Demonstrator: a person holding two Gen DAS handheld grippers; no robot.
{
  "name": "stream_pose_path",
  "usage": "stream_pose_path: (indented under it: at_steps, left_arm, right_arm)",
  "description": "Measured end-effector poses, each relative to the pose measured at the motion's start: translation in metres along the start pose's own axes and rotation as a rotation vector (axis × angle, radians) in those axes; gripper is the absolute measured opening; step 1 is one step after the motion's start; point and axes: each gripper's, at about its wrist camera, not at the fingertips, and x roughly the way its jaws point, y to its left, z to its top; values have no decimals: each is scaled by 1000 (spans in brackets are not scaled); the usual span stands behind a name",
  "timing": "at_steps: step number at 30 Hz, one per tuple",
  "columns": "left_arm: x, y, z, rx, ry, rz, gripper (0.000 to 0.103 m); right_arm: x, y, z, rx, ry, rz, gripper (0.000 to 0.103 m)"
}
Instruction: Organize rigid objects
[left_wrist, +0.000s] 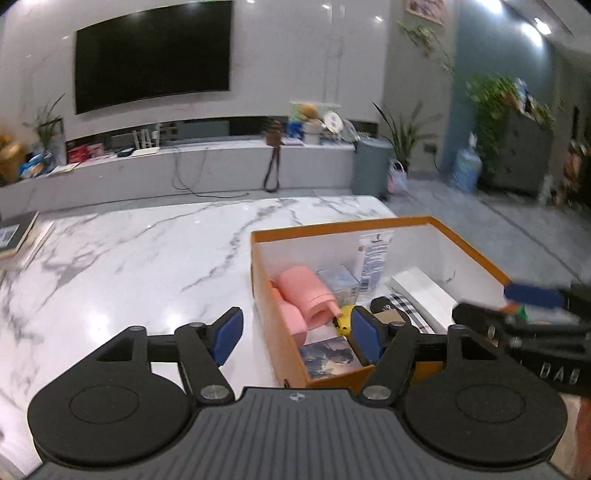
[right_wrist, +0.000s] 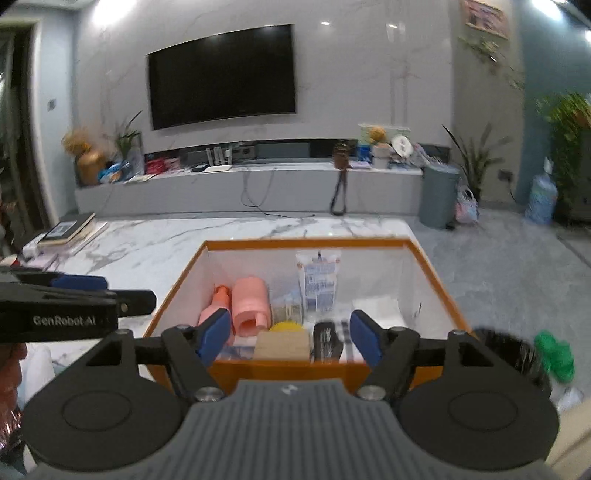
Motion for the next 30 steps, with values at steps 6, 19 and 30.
stream_pose_path:
  at_steps: [6,19,30]
  left_arm:
    - [-8,7,-23,-17,-35,59,88]
    - [-5,20,-35,-43,-3,94,92]
    - [-7,14,-36,-9,-3,87,92]
  right_arm:
    - [0,11,-29,-14,-35,-44,83]
    - [0,7,-38,4,-53,-30,86]
    - [-1,7,-40,8,-52,-30,86]
